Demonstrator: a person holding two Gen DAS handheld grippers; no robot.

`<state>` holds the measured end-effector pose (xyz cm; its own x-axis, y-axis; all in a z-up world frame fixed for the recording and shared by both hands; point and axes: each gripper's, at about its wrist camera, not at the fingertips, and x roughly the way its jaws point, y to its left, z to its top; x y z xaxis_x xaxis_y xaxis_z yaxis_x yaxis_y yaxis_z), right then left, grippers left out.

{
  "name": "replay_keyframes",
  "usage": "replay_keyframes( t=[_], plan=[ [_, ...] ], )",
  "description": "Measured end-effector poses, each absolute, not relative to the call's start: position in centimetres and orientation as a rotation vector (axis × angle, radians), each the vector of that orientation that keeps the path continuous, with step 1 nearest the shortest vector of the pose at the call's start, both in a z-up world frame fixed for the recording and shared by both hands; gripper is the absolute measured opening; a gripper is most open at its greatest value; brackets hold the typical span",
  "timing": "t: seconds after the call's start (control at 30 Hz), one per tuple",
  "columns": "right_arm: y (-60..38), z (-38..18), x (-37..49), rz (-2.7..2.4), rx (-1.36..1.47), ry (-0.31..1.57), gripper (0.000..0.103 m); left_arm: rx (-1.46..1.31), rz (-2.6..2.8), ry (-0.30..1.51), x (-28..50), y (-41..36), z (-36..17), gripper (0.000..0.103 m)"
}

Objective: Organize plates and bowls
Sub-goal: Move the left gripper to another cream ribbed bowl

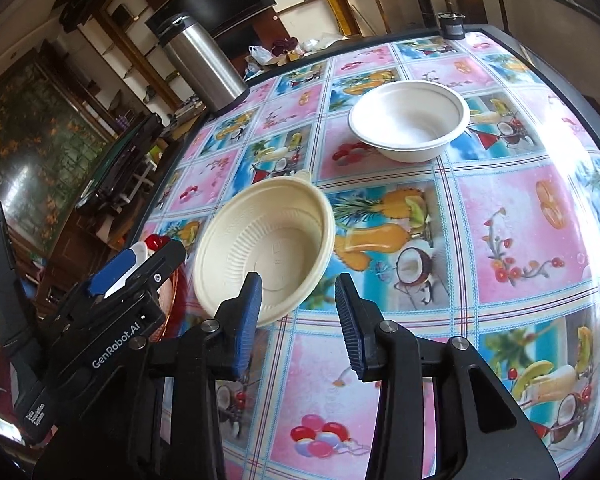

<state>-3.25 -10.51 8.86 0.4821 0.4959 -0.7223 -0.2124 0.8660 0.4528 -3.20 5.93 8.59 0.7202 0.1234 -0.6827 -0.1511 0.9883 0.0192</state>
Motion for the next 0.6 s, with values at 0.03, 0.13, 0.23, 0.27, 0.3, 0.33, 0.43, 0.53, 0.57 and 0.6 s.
replay_keyframes(
  t=[0.03, 0.13, 0.23, 0.27, 0.3, 0.33, 0.43, 0.53, 0.57, 0.6],
  plan=[
    [-10.5, 8.8, -3.1, 0.438, 0.32, 0.98, 0.038, -0.04, 0.152, 0.755, -2.9, 5.9, 8.5, 0.075],
    [-10.6, 8.3, -2.6, 0.433, 0.323, 0.989, 0.038, -0.051, 0.143, 0.771, -2.1, 6.1, 8.2, 0.075],
    [-10.6, 7.9, -1.9, 0.42, 0.322, 1.001, 0.038, -0.049, 0.143, 0.788, -1.3, 6.2, 7.9, 0.075],
    [-10.7, 7.7, -1.7, 0.418, 0.323, 1.005, 0.038, -0.048, 0.145, 0.792, -1.0, 6.2, 7.9, 0.075],
    [-10.7, 7.5, -1.5, 0.417, 0.327, 1.007, 0.038, -0.049, 0.145, 0.792, -0.8, 6.2, 7.9, 0.075],
    [-10.8, 7.4, -1.4, 0.415, 0.33, 1.009, 0.038, -0.047, 0.148, 0.792, -0.6, 6.3, 7.9, 0.075],
    [-10.8, 7.0, -1.1, 0.411, 0.335, 1.018, 0.038, -0.052, 0.153, 0.798, 0.0, 6.5, 7.7, 0.075],
    [-10.9, 6.6, -0.7, 0.406, 0.34, 1.027, 0.038, -0.056, 0.149, 0.81, 0.6, 6.6, 7.5, 0.075],
    [-10.9, 6.5, -0.6, 0.403, 0.341, 1.029, 0.038, -0.055, 0.149, 0.812, 0.7, 6.6, 7.5, 0.075],
    [-10.9, 6.4, -0.5, 0.402, 0.341, 1.032, 0.038, -0.053, 0.149, 0.812, 0.9, 6.6, 7.5, 0.075]
  ],
)
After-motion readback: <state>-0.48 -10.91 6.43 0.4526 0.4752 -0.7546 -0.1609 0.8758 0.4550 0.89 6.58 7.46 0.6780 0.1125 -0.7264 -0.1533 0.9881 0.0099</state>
